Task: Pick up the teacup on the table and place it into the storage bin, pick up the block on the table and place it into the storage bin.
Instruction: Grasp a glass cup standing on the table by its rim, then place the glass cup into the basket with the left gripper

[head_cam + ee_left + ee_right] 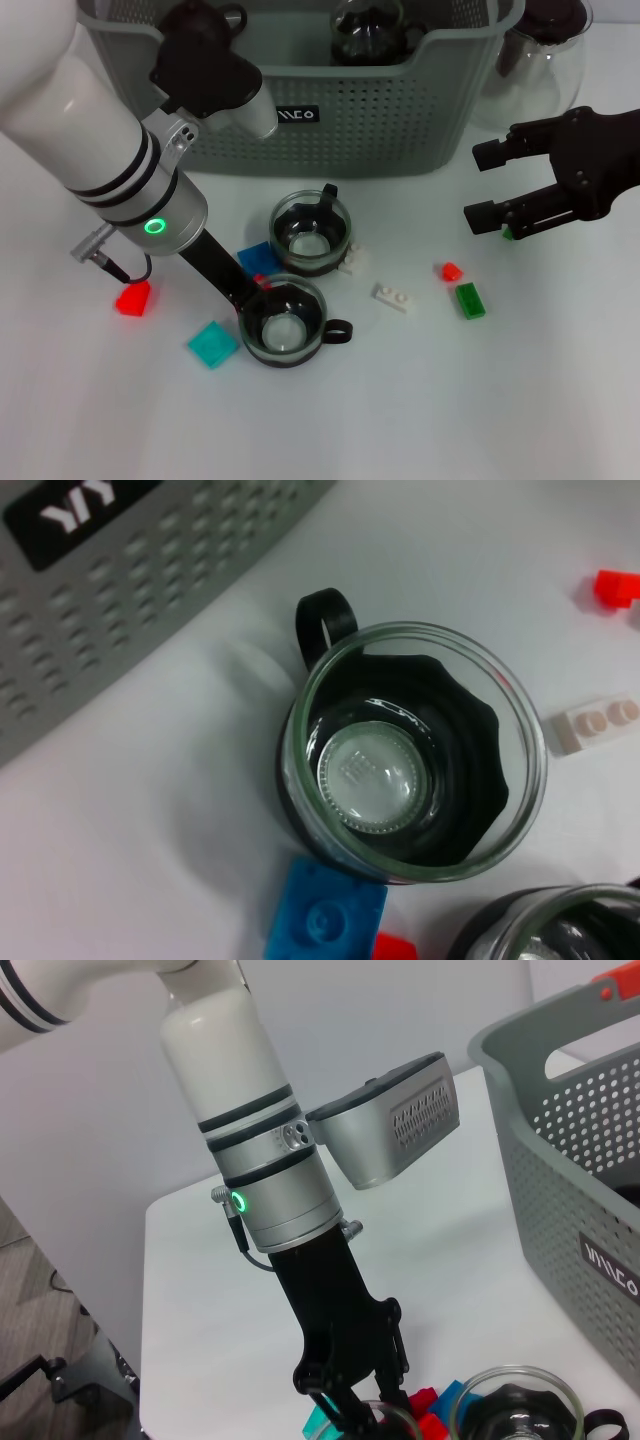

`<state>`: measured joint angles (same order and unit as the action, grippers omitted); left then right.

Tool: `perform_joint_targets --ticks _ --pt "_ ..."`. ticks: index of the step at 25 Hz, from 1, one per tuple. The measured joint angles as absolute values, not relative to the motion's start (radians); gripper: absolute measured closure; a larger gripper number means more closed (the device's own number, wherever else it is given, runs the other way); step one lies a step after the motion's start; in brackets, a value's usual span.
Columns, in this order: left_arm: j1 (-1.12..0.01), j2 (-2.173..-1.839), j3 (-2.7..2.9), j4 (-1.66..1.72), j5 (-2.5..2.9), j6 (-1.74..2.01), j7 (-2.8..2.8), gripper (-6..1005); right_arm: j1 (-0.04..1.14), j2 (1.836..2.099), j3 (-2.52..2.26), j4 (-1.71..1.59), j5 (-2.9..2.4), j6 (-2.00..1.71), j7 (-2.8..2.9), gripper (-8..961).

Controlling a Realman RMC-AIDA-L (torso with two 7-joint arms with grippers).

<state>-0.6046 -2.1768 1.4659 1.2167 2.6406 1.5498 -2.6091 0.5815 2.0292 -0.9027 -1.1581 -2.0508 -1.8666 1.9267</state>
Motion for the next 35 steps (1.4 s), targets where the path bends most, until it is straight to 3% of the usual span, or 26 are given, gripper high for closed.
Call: perform_joint_targets --ticks 9,15,19,22,29,35 --pt "-0.602 -2.177 1.467 1.230 2.647 1.546 -2.625 848 0.581 2.027 -0.882 -1.158 -2.051 -1.867 1.927 29" --pt "-0.598 -2.172 1.457 1.269 2.648 1.568 -2.627 941 0.580 2.025 -0.880 -1.158 -2.051 -1.867 1.927 28" --pt "-0.591 -2.172 1.418 1.348 2.639 1.617 -2.629 941 0.580 2.017 -0.877 -1.158 -2.051 -1.867 1.927 30" --pt "-0.588 -2.171 1.334 1.432 2.582 1.671 -2.616 941 0.582 1.997 -0.871 -1.142 -2.059 -1.869 1.929 31" --pt "-0.606 -2.164 1.100 1.627 2.339 1.759 -2.554 942 0.629 1.916 -0.868 -1.045 -2.151 -1.914 1.942 34" --pt "-0.700 -2.138 0.990 1.739 2.333 1.723 -2.561 942 0.656 1.872 -0.848 -1.013 -2.169 -1.969 1.975 36"
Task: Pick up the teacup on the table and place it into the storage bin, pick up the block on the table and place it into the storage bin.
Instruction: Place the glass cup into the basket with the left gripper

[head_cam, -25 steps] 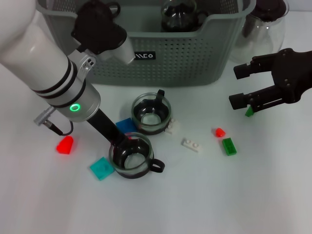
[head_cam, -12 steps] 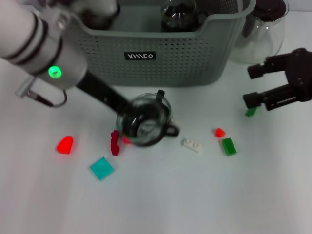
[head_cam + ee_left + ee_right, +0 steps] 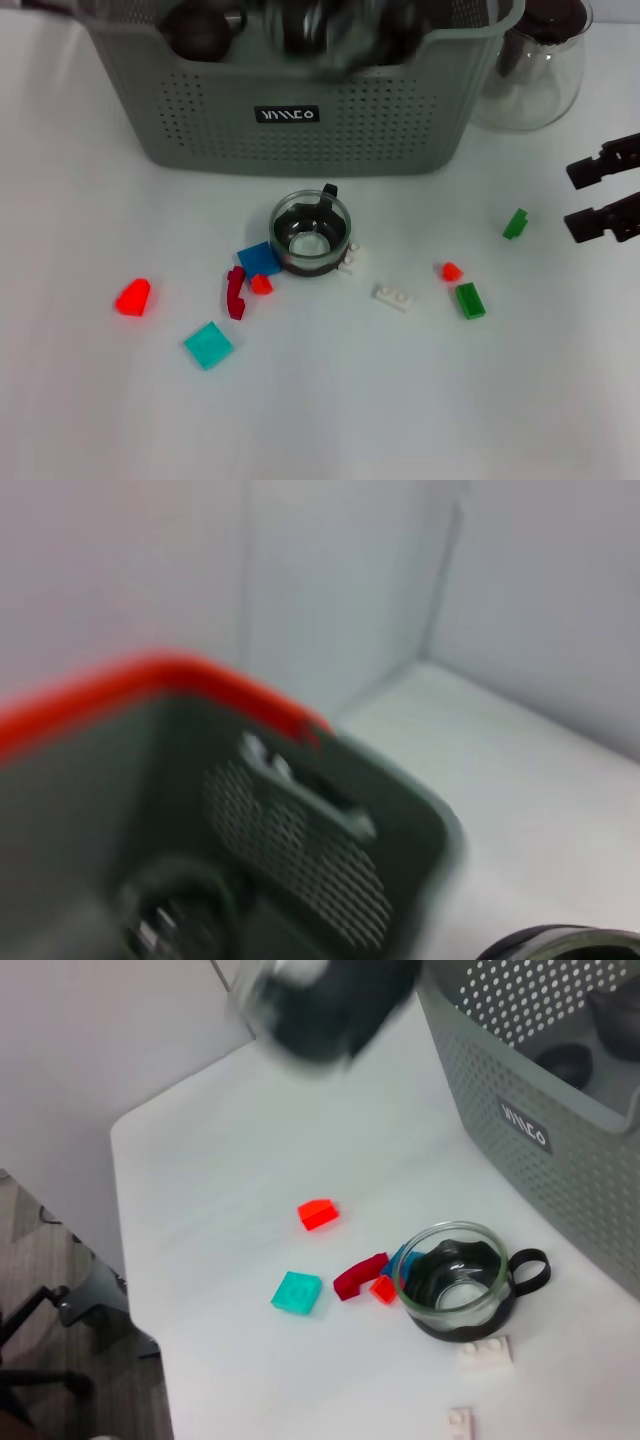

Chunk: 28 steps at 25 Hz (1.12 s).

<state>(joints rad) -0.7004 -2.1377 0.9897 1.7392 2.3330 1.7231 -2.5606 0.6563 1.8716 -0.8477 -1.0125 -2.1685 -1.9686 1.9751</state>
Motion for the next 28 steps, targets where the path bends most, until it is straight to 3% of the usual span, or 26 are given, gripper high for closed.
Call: perform_joint_targets --ticks 6,11,14,21,28 --pt "-0.869 -2.051 0.969 1.514 2.466 1.553 -2.589 942 0.660 1.845 -0.847 -1.012 -2.179 -1.981 2.045 38" --pt "-1.009 -1.979 0.963 1.155 2.543 1.389 -2.589 943 0.661 1.841 -0.850 -1.002 -2.180 -1.981 2.067 37" --pt "-1.080 -1.953 0.971 0.975 2.592 1.309 -2.584 943 0.664 1.840 -0.847 -0.988 -2.189 -1.980 2.068 37" --pt "-1.159 -1.954 0.972 0.778 2.696 1.170 -2.583 943 0.671 1.850 -0.845 -0.978 -2.218 -1.975 2.069 38" --pt "-1.169 -1.960 0.978 0.644 2.715 1.031 -2.577 944 0.680 1.850 -0.844 -0.954 -2.218 -1.969 2.060 37"
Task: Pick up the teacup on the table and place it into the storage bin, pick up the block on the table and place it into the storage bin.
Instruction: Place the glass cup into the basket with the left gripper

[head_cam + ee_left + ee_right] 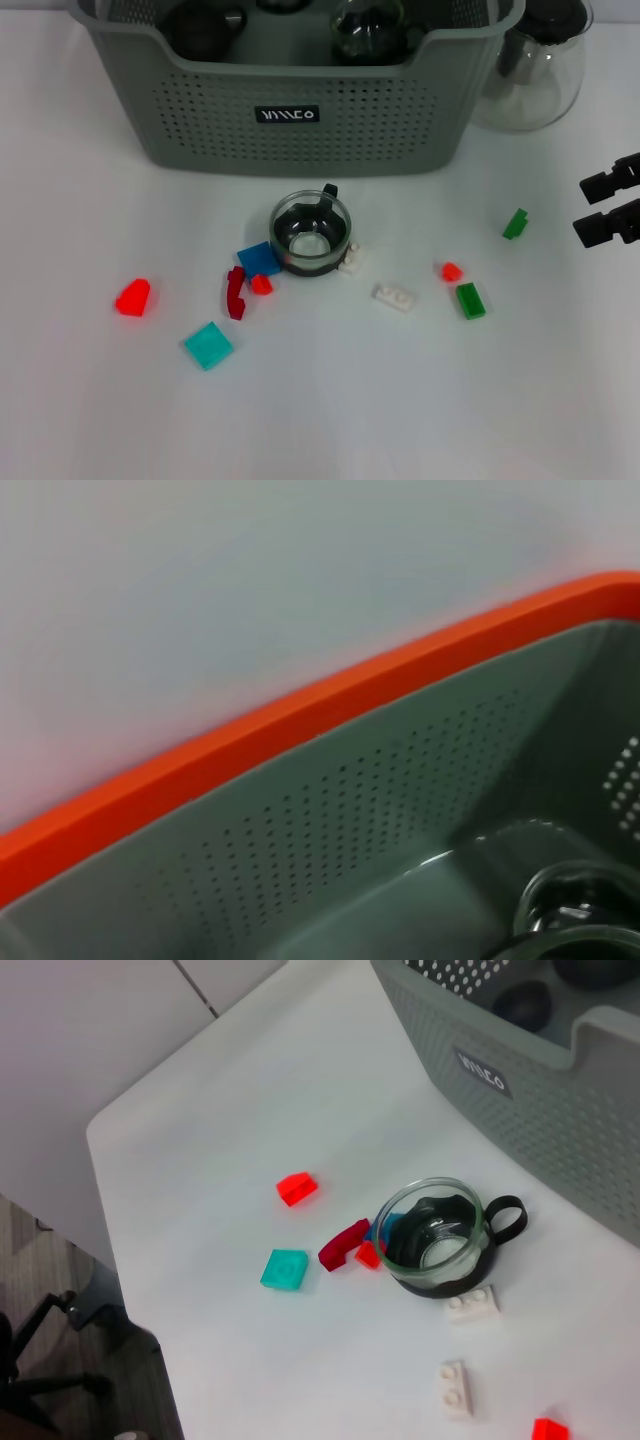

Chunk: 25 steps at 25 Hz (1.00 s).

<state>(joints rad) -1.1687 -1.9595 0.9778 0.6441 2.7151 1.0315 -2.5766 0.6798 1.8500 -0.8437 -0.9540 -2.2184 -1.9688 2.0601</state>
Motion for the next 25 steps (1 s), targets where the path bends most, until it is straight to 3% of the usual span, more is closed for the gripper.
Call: perform_joint_targets --ticks 8,25 --pt "-1.159 -2.001 1.002 0.600 2.725 0.954 -2.539 946 0.685 1.861 -0.851 -0.947 -2.226 -1.943 2.058 38" --pt "-1.164 -2.048 1.062 0.563 2.775 0.876 -2.549 948 0.693 1.873 -0.848 -0.921 -2.245 -1.927 2.036 37"
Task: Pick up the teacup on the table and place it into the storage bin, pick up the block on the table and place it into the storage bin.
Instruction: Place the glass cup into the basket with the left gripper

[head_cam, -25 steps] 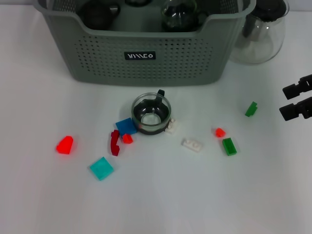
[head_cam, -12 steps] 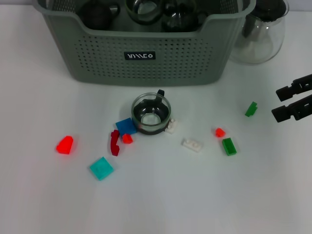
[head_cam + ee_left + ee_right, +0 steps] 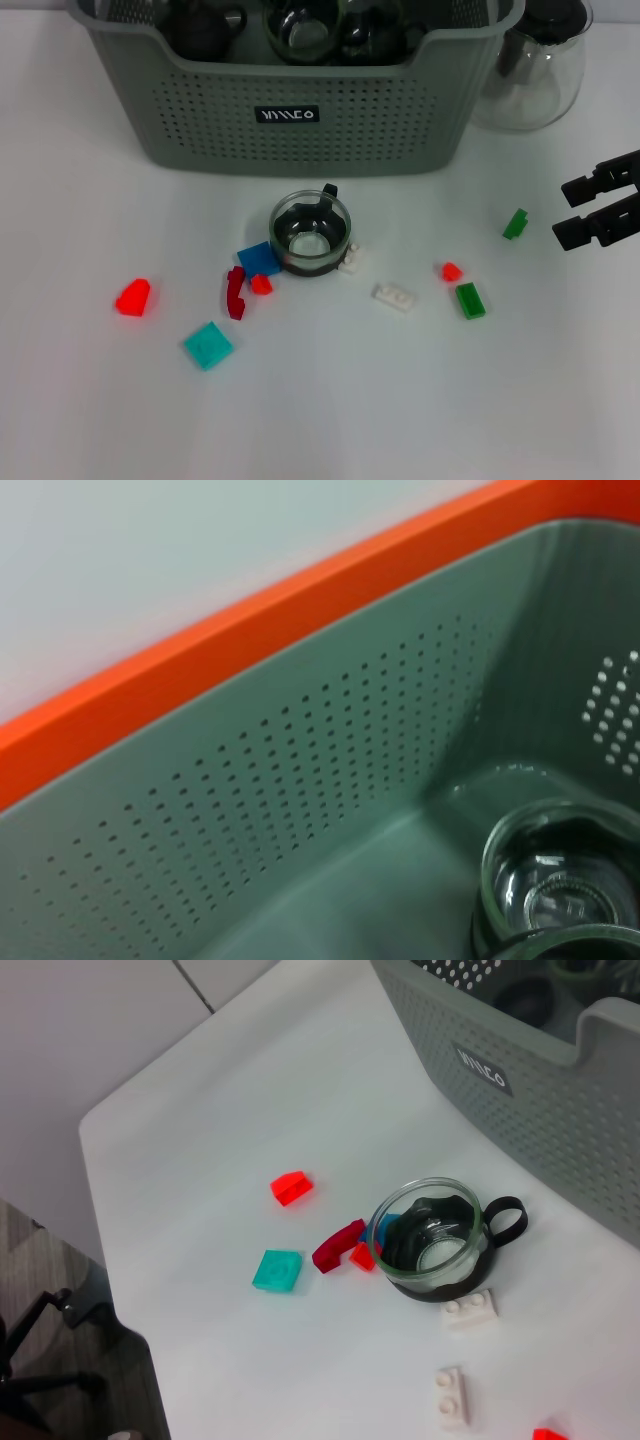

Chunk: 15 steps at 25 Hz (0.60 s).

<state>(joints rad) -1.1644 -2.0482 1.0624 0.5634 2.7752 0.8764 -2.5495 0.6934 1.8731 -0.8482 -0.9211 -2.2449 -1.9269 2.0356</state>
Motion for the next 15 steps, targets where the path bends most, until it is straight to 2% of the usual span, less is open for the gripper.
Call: perform_joint_targets --ticks 15 --pt "-1.165 -2.059 1.063 0.563 2.796 0.883 -2.550 947 0.697 1.877 -0.851 -0.910 -2.270 -1.909 2.034 38"
